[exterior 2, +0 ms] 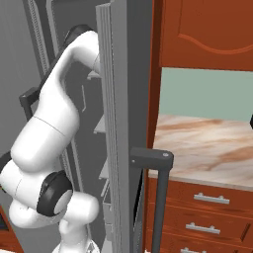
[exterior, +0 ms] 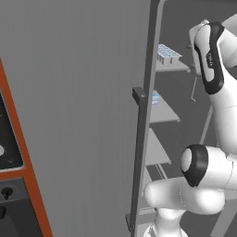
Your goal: Open the freezer door, pick up the ice cube tray from the freezer, and place it on the dining counter.
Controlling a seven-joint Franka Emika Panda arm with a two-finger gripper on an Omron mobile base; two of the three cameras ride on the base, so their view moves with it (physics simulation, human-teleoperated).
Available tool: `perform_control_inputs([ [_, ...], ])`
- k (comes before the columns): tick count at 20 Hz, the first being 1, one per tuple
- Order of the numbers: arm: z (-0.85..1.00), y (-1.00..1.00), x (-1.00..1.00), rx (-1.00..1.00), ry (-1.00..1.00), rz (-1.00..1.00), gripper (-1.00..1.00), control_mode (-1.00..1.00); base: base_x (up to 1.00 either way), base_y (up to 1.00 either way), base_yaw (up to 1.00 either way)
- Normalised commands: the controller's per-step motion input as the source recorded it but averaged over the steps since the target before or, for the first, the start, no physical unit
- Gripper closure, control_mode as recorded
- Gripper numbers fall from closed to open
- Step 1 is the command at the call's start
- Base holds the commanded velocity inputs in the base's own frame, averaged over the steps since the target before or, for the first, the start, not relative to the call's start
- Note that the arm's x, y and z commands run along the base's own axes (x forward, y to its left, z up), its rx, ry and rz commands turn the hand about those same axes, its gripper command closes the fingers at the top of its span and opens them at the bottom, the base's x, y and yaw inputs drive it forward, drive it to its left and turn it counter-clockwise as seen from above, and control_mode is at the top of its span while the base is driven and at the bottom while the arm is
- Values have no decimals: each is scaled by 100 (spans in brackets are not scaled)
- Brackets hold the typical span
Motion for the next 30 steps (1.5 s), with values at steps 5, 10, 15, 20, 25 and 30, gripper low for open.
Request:
perform_control_inputs([
  [5, -39, 6, 38, 0, -1, 1, -100, -100, 0, 0, 0],
  [10, -28, 2, 49, 0, -7, 0, -100, -100, 0, 0, 0],
  [15, -12, 0, 48, 0, -4, 0, -100, -100, 0, 0, 0],
  [20, 3, 0, 66, 0, 0, 0, -100, -100, 0, 0, 0],
  [25, 13, -3, 53, 1, 1, 0, -100, -100, 0, 0, 0],
  [30, 16, -15, 46, 2, 4, 0, -100, -100, 0, 0, 0],
])
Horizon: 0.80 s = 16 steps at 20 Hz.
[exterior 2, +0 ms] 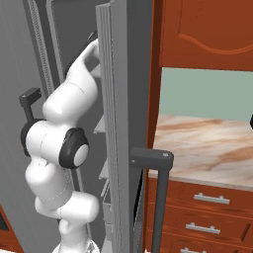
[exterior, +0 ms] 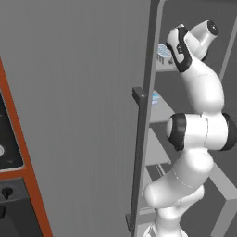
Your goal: Open the freezer door, pick up the ice cube tray from the freezer, and place it on the dining counter.
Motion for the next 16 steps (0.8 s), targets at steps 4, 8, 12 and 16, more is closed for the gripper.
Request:
perform_control_inputs([
  [4, 1, -10, 25, 1, 2, 0, -100, -100, 0, 0, 0],
  [8, -6, 0, 1, 0, 1, 0, -100, -100, 0, 0, 0],
  [12, -24, 0, 0, 0, 0, 0, -100, -100, 0, 0, 0],
  [16, -29, 0, 0, 0, 1, 0, -100, -100, 0, 0, 0],
])
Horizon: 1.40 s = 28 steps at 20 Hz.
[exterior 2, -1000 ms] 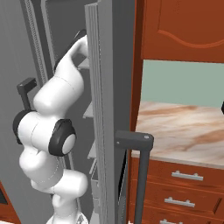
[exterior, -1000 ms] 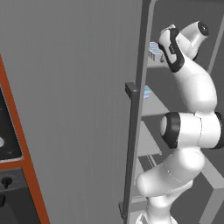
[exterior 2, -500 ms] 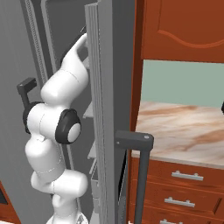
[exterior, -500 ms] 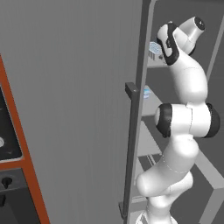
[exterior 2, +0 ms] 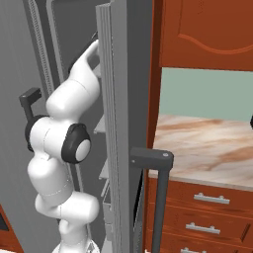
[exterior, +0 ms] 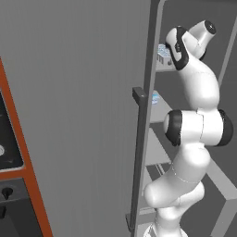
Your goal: Open the freezer door, pick up the ice cube tray from the freezer, and place it on the dining counter.
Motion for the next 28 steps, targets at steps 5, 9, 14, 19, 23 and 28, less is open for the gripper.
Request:
perform_control_inputs([
  [5, -18, 0, 10, 1, 0, 0, -100, -100, 0, 0, 0],
  [9, 0, -1, 28, 2, 2, 0, -100, -100, 0, 0, 0],
  [14, 0, 0, 42, 0, 2, 0, -100, -100, 0, 0, 0],
  [19, 0, 0, 48, 0, 5, 0, -100, -100, 0, 0, 0],
  [23, -3, 0, 45, 0, 3, 0, -100, -100, 0, 0, 0],
  [28, -11, 0, 42, 0, 0, 0, 100, -100, 0, 0, 0],
])
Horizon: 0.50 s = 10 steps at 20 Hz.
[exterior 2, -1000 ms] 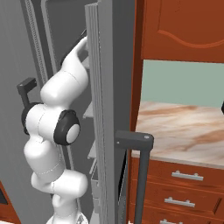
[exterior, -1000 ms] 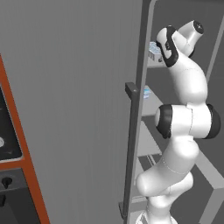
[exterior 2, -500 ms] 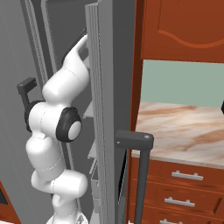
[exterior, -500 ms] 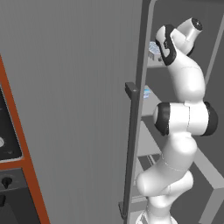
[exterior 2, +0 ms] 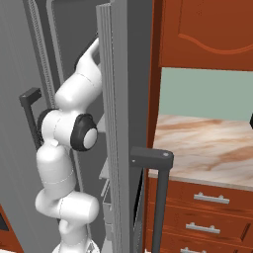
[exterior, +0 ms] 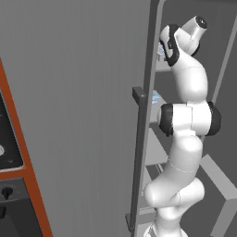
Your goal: Open the freezer door, pick up the ice cube tray from the freezer, and place it on the dining counter.
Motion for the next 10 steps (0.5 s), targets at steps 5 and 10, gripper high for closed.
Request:
perform_control_inputs([
  [5, 0, 0, 4, 0, 0, 0, 100, -100, 0, 0, 0],
  [10, 4, 0, -2, 0, 0, 0, 100, -100, 0, 0, 0],
])
